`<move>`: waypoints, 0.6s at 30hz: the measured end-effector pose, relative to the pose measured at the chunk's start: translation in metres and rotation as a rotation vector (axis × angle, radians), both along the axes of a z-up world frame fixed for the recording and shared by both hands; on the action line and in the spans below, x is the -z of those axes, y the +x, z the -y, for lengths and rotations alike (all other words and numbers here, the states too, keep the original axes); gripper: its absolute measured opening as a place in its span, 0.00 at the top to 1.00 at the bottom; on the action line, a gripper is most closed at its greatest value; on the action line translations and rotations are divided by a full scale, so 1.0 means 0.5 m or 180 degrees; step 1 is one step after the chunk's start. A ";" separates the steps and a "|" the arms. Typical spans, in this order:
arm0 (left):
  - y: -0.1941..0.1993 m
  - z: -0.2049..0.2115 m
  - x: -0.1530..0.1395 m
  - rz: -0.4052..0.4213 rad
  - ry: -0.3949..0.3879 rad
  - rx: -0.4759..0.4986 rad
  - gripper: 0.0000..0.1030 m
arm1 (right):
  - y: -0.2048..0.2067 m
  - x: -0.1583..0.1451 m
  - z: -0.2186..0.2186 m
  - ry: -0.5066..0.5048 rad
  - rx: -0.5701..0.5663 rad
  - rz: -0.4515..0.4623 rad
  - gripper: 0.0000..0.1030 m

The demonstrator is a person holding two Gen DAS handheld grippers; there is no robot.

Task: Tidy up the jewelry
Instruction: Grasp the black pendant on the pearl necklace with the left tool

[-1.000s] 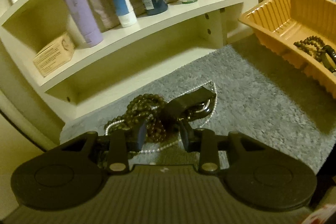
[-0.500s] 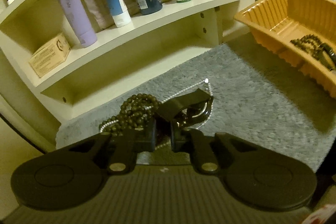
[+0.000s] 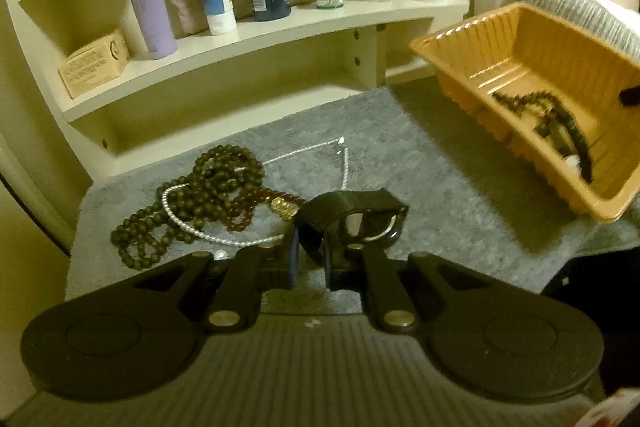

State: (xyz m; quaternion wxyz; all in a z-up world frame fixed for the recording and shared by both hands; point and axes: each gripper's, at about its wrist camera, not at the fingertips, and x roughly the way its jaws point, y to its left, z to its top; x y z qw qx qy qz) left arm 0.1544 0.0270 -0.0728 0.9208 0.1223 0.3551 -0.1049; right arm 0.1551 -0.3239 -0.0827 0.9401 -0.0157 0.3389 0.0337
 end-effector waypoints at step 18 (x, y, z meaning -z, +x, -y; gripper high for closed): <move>0.006 0.032 -0.004 0.0366 0.0293 0.0042 0.95 | -0.004 -0.001 -0.001 0.0002 0.0005 0.0004 0.97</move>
